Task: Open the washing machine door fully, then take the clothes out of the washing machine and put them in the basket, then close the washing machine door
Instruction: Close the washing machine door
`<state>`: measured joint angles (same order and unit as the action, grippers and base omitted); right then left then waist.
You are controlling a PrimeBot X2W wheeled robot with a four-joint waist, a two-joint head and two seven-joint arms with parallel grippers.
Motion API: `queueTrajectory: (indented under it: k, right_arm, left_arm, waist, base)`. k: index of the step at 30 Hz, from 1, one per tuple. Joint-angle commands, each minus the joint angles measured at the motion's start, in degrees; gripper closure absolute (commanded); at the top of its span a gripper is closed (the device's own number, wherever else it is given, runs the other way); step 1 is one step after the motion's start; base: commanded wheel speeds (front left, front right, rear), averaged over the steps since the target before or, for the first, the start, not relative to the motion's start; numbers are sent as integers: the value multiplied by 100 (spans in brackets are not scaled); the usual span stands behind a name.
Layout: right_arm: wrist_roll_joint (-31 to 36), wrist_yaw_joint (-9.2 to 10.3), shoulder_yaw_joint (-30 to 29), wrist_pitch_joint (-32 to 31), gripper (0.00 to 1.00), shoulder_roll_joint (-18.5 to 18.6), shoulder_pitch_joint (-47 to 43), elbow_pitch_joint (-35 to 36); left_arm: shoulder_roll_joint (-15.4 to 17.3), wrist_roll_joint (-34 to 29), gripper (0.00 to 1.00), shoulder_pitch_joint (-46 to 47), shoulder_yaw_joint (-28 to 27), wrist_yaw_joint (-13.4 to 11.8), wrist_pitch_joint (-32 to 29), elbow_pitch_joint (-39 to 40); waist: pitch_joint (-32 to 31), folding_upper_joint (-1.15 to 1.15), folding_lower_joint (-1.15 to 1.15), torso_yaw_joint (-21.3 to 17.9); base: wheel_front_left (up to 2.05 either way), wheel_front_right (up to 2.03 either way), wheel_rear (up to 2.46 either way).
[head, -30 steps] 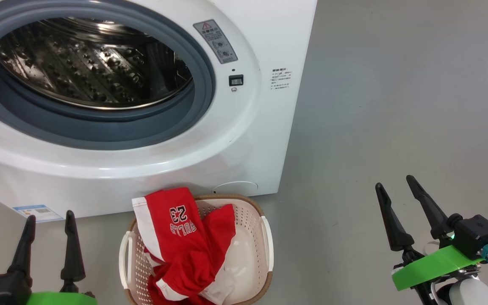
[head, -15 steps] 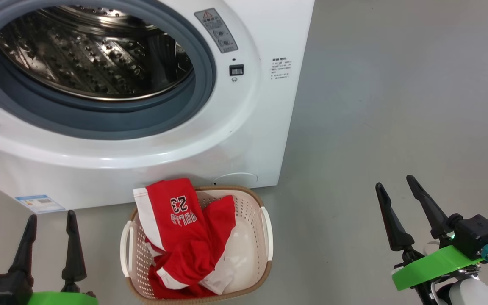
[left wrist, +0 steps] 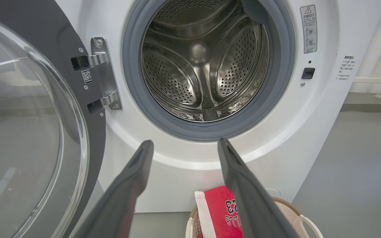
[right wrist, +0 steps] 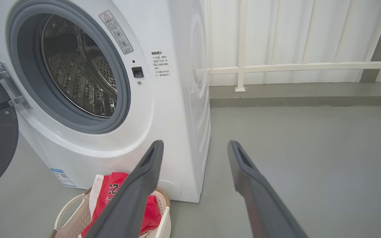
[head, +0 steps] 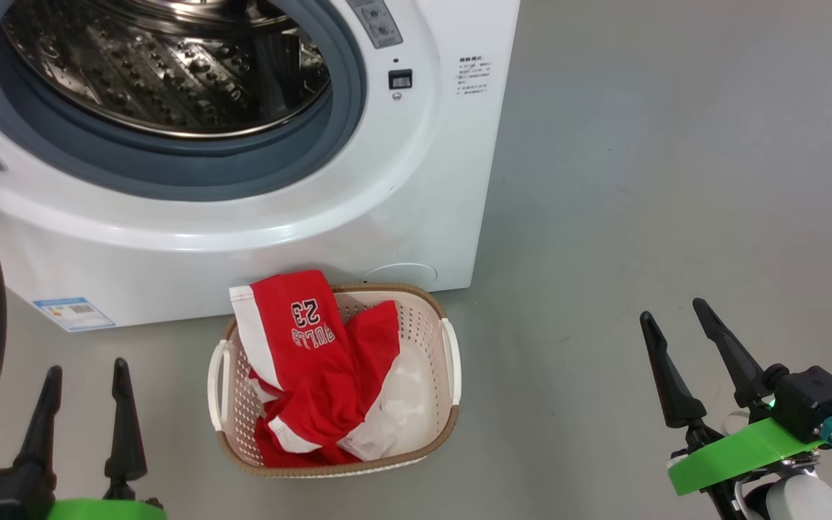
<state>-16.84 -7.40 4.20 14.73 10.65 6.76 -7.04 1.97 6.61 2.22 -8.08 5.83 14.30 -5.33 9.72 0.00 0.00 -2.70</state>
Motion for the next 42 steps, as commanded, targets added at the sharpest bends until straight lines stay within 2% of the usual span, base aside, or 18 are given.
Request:
queueTrajectory:
  k: [1,17,22,29,42]
  right_arm:
    - [-11,-9,92,27,0,41,38,158]
    - [0,-9,109,27,0,47,41,149]
    - [-1,-9,206,27,0,88,79,124]
    - [-26,-9,413,27,0,169,171,55]
    - [-111,-9,804,27,0,325,332,-105]
  left_arm:
    - [91,-21,0,-38,-188,9,70,150]
    - [91,16,0,-4,-132,14,70,102]
    - [91,112,0,-13,-70,-57,70,106]
    - [91,343,0,-89,29,-187,70,90]
    - [91,662,0,-303,257,-479,70,130]
  waist:
    - [1,0,0,7]
    - [-18,0,0,83]
    - [-40,0,0,229]
    - [-95,0,0,606]
    - [-249,0,0,1591]
  base:
    - [-39,39,0]
    - [-2,2,0]
    - [0,0,0]
    - [0,0,0]
    - [0,0,0]
